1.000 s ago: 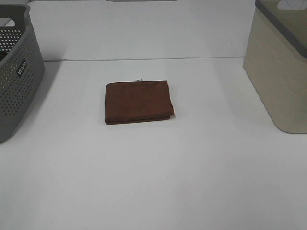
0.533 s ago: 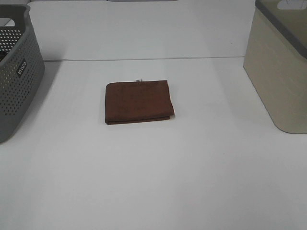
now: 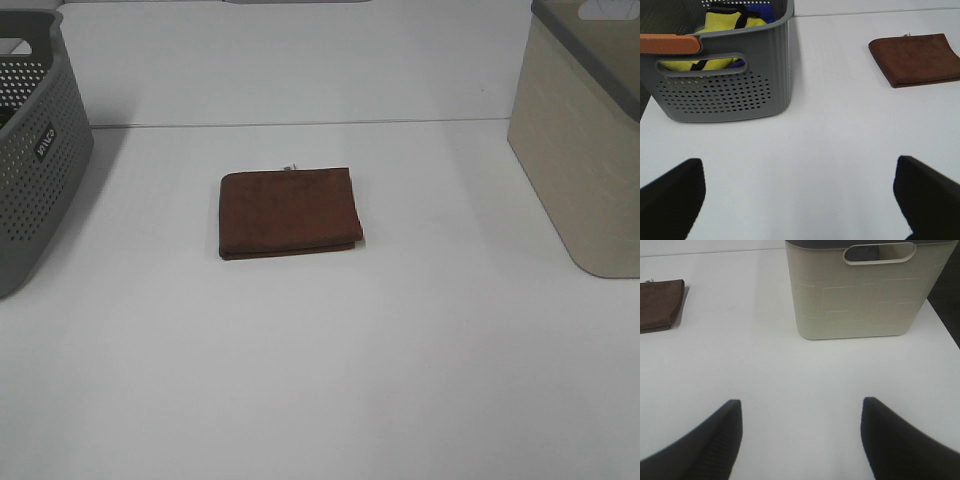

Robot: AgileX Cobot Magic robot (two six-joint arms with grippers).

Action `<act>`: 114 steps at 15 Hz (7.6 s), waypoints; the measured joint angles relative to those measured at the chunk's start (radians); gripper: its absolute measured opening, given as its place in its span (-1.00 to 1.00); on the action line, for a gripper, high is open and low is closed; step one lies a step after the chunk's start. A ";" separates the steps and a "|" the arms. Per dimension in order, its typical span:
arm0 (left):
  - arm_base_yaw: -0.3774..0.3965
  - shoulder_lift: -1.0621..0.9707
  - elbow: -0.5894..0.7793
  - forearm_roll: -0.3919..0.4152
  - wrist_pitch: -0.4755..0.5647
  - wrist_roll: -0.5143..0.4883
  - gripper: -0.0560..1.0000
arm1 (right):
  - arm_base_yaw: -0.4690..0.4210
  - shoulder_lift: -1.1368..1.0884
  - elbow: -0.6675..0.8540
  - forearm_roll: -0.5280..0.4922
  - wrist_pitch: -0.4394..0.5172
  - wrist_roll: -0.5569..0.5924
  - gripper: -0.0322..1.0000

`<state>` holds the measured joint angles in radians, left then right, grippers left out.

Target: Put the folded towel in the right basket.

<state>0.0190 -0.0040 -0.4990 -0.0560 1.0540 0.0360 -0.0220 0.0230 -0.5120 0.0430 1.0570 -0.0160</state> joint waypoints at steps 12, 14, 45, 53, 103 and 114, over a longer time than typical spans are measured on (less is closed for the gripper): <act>0.000 0.000 0.000 0.000 0.000 0.000 0.94 | 0.000 0.923 -0.492 0.308 -0.315 -0.262 0.31; 0.000 0.000 0.000 0.000 0.000 0.000 0.94 | 0.000 1.171 -0.711 0.404 -0.298 -0.324 0.31; 0.000 0.000 0.000 0.000 0.000 0.000 0.94 | 0.287 2.621 -1.700 0.676 0.121 -0.258 0.32; 0.000 0.000 0.000 0.000 0.000 0.000 0.94 | 0.325 2.642 -1.700 0.690 0.078 -0.256 -0.77; 0.000 0.000 0.000 0.000 0.000 0.000 0.94 | 0.010 1.862 -1.440 0.152 0.156 -0.043 0.32; 0.000 0.000 0.000 0.000 0.000 0.000 0.94 | 0.177 1.214 -0.824 0.064 0.161 0.056 0.32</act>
<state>0.0190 -0.0040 -0.4990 -0.0560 1.0540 0.0360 0.1550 1.2370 -1.3360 0.1070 1.2180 0.0400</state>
